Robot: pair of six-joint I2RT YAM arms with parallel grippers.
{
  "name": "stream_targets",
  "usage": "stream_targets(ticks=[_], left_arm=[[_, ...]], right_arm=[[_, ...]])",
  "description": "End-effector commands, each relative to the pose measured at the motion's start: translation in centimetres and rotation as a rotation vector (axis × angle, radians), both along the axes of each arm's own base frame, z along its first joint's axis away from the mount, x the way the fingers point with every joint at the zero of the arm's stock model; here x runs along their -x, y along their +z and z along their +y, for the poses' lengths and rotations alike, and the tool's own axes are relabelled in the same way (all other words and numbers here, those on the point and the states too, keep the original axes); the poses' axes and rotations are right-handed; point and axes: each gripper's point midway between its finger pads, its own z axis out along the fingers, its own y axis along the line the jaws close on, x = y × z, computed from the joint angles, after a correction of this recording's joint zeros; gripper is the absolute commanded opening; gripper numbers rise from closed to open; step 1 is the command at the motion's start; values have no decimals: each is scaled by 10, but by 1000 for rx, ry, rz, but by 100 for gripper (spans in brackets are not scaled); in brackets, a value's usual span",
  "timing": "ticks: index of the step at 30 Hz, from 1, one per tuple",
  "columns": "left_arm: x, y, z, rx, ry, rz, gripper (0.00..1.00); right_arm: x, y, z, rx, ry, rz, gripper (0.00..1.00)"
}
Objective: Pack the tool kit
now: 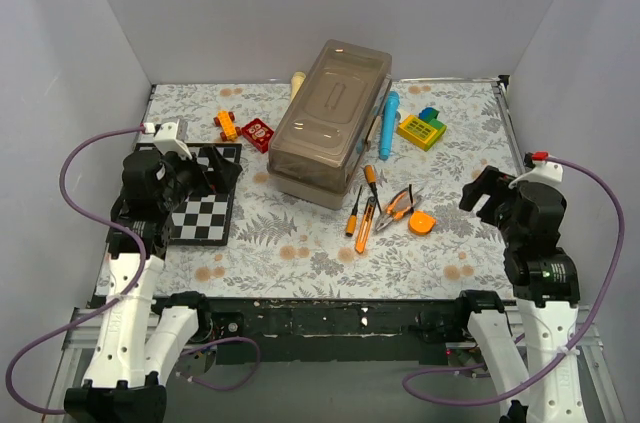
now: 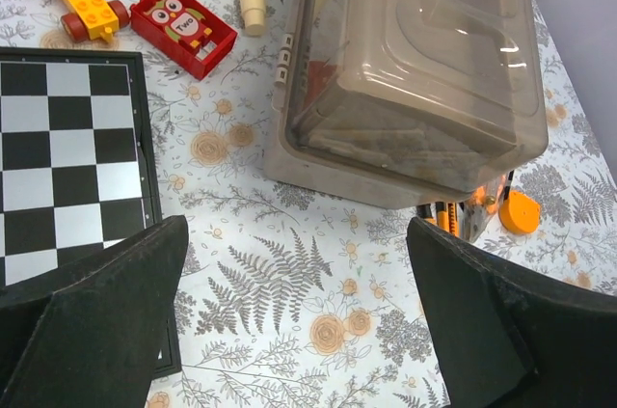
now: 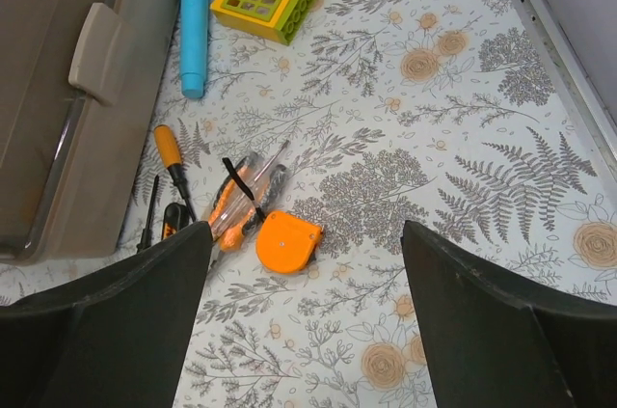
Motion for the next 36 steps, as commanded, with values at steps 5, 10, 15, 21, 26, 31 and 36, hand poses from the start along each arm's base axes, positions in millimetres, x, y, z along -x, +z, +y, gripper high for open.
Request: stream_targets(ticks=[5,10,15,21,26,31,36], left_arm=[[-8,17,-1,12,4,0,98],[-24,41,-16,8,-97,-19,98],[-54,36,-56,-80,-192,41,98],[-95,20,-91,-127,-263,116,98],[-139,11,-114,-111,-307,142,98],[-172,4,-139,-71,-339,166,98],[-204,-25,-154,-131,-335,203,98]], right_arm=[[19,34,9,2,66,-44,88],[25,33,25,-37,149,-7,87],[33,30,48,-92,277,36,84],[39,23,57,-104,334,102,80],[41,12,59,-115,342,127,79],[47,-3,60,-124,345,168,77],[49,-9,59,-129,340,181,77]])
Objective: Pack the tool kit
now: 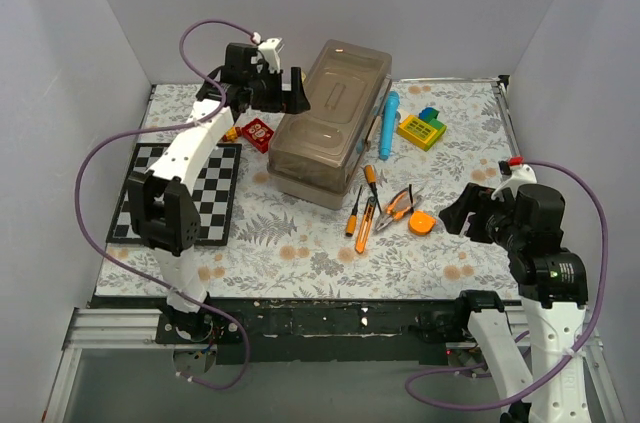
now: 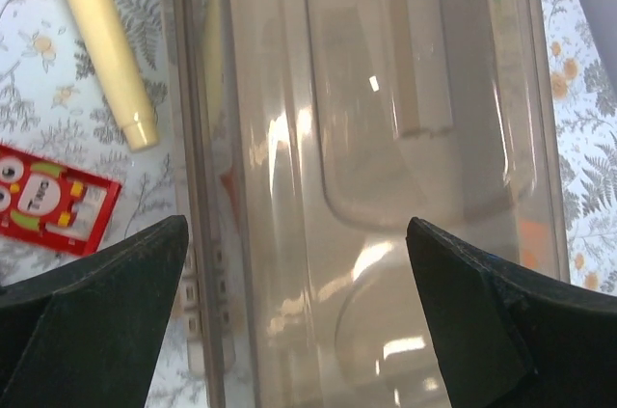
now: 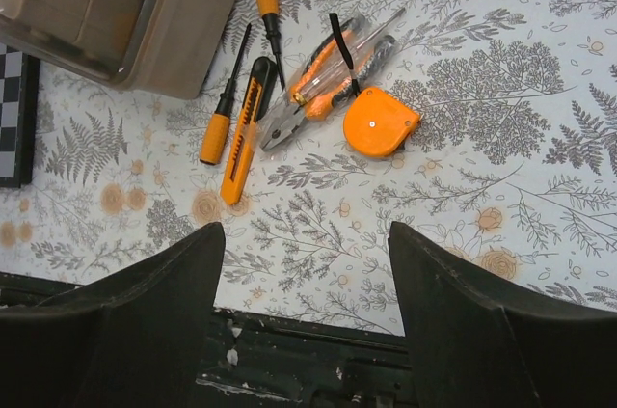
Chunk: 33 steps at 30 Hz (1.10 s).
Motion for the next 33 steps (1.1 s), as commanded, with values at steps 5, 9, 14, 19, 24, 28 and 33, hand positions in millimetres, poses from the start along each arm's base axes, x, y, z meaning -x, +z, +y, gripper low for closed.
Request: stream_targets(ticks=[5,9,14,19,24,28,33], left_arm=[[-17,-19,-27,-77,-57,1,97],[-15,-34,-22,-137,-49,9,83],[0,-44,-19,-141,-72,42,46],[28,-62,-8,-151,-53,102,24],[58,-70,12,-172,-4,118,19],[80,-75,33,-212,60,114,19],[111,-80,56,-232,130,124,19]], right_arm=[[-2,-4,3,-7,18,2,76],[-5,-9,6,-27,22,18,73],[-10,-13,9,-49,26,21,72],[-13,-17,8,-46,16,23,72],[-18,-24,9,-49,18,42,72],[-22,-25,12,-62,27,49,71],[-23,-25,12,-64,22,46,71]])
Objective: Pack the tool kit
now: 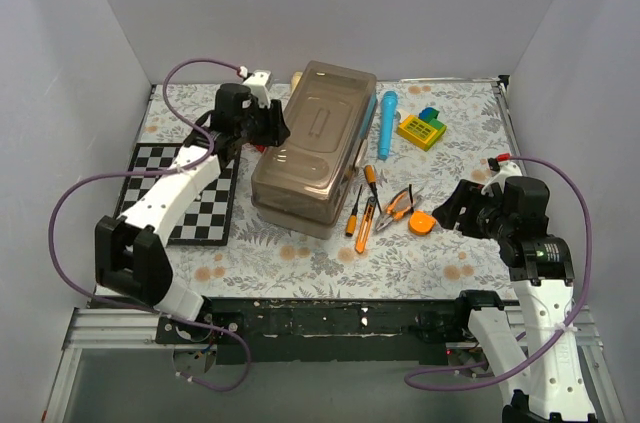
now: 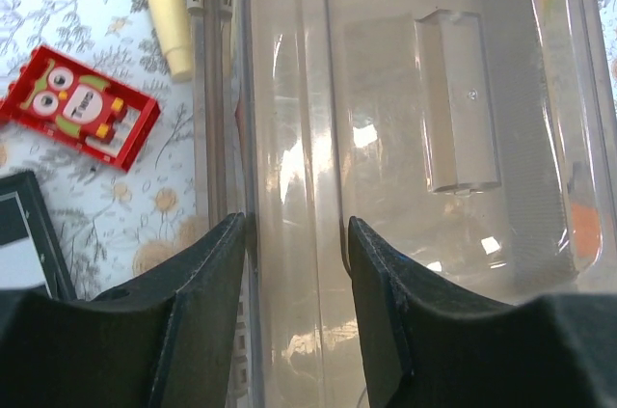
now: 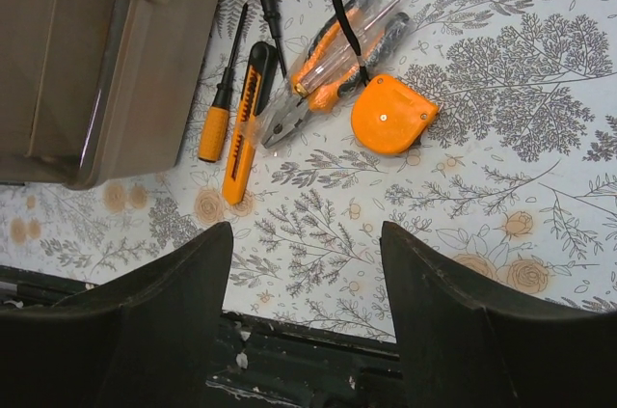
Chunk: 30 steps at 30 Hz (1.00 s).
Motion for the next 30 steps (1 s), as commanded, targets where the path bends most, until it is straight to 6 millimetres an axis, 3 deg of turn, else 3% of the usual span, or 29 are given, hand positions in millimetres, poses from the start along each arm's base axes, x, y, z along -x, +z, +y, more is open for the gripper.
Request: stream_targets(ticks=[1,7,11,14,16,18,22,26,30], left_arm=[[66,-57,37,-121,62,218,20],[107,-35,39,-13,48,182,26],[122,6,39,40,23,102,50],[129,47,38,81,8,26,68],[130,71,36,115,-2,-16,92],[127,86,32,137,-11,-47,98],[109,83,27,111,-18,-29,98],[86,60,32,19,7,-6,98],[72,51,28,2,-5,5,98]], right_arm=[[-7,7,3,-15,10,-48,71],[-6,4,2,-9,8,-42,71],[-7,6,3,-16,8,-45,71],[-8,9,8,-46,16,-48,72],[-7,11,13,-62,47,-54,69],[-6,10,15,-69,60,-33,67],[-3,12,20,-84,83,-5,66],[0,16,26,-116,100,-7,66],[2,10,27,-112,100,5,65]])
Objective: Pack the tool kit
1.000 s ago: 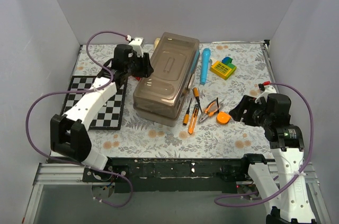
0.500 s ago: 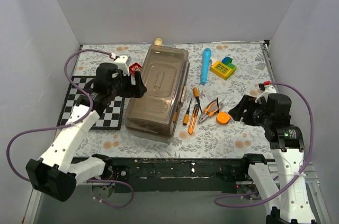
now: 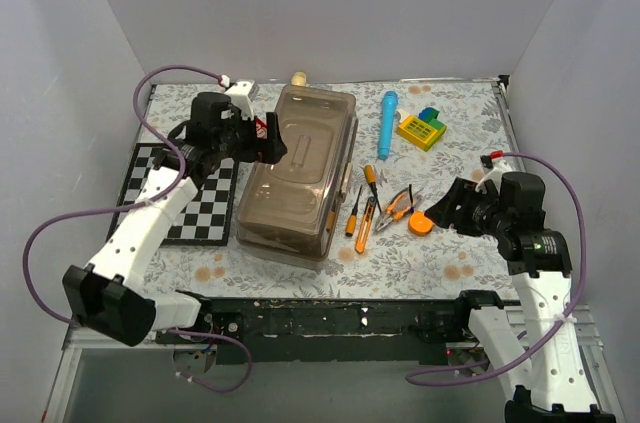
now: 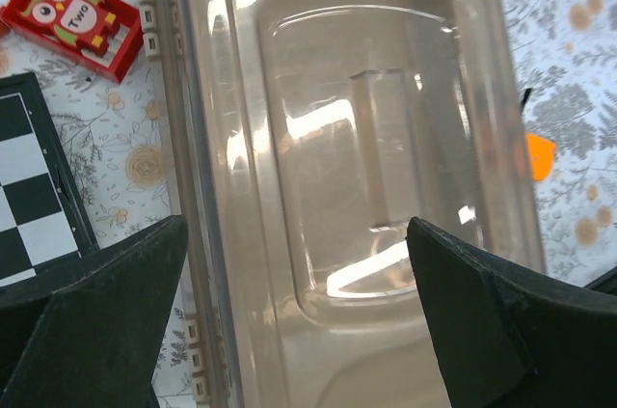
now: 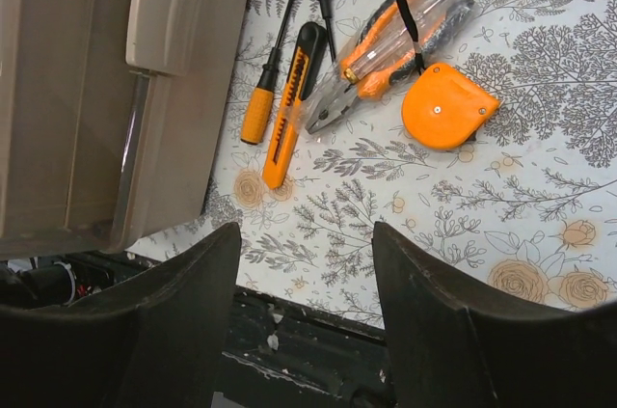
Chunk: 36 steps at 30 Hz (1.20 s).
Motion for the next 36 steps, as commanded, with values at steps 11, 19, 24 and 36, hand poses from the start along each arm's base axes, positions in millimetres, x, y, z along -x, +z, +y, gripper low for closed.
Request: stream_targets(ticks=[11,19,24,36], left_arm=[[-32,-75,20,-105,35,143,70],[-25,-106,46,-70,80,209,32],[-23,-127,68,-51,123,250,27],[-25,-147,101,-101,213,283,27]], right_arm=[[1,1,9,-26,14,-9,56],[-4,-7,12,-22,10,5,55],[-9,-11,17,-13,-3,2,54],[-24,-5,89,-154,92,-43,58]])
